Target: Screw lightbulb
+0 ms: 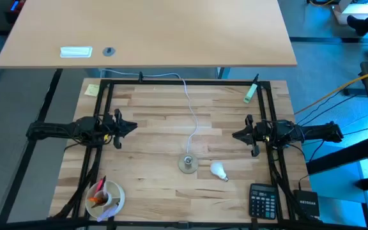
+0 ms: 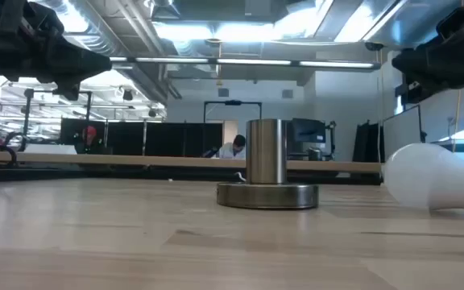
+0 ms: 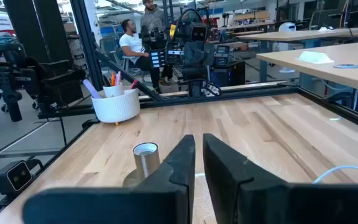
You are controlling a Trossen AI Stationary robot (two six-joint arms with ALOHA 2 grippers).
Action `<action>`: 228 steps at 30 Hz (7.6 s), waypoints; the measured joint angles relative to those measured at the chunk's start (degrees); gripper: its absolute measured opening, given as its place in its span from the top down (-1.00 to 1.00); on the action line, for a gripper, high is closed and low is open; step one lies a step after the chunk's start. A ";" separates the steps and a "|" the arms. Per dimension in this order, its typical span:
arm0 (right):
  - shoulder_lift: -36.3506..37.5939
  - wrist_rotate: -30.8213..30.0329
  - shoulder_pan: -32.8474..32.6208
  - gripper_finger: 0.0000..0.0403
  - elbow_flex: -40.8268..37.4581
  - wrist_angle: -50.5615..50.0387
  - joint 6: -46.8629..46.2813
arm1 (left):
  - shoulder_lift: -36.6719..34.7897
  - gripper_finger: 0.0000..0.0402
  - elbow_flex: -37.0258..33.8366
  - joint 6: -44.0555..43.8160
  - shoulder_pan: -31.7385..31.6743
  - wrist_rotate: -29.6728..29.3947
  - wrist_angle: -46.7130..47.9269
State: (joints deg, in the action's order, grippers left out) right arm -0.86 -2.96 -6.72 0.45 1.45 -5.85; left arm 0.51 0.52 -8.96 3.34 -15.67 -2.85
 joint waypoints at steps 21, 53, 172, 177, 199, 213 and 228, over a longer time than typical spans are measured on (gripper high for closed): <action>0.00 -0.02 -0.02 0.81 0.00 0.00 -0.02 | 0.01 0.80 -0.01 -0.01 0.00 0.00 0.00; -0.02 0.00 -0.02 0.81 0.00 0.00 -0.02 | 0.01 0.80 0.00 0.16 -0.01 0.00 -0.01; -104.36 -3.89 -31.34 -0.31 59.05 -27.28 -53.76 | 76.32 0.80 34.85 0.34 23.36 1.98 -19.98; -104.61 -6.73 -31.34 -0.05 58.99 -26.34 -47.18 | 76.32 0.80 34.85 0.36 23.36 1.98 -20.00; -101.09 -12.70 -31.12 0.45 58.90 -24.04 -39.96 | 76.32 0.63 34.84 -6.99 21.65 1.93 -20.22; -87.86 -32.30 -30.60 0.45 58.90 -20.15 -30.32 | 76.32 -0.14 34.83 -8.31 21.04 1.91 -26.34; -90.55 -25.58 -20.90 0.44 58.97 18.01 -4.33 | 76.37 -0.12 37.62 -0.19 22.85 1.50 -38.17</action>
State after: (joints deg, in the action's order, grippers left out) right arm -91.41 -28.54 -27.62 59.42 19.46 -10.18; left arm 76.88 38.14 -9.15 26.19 -14.17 -41.02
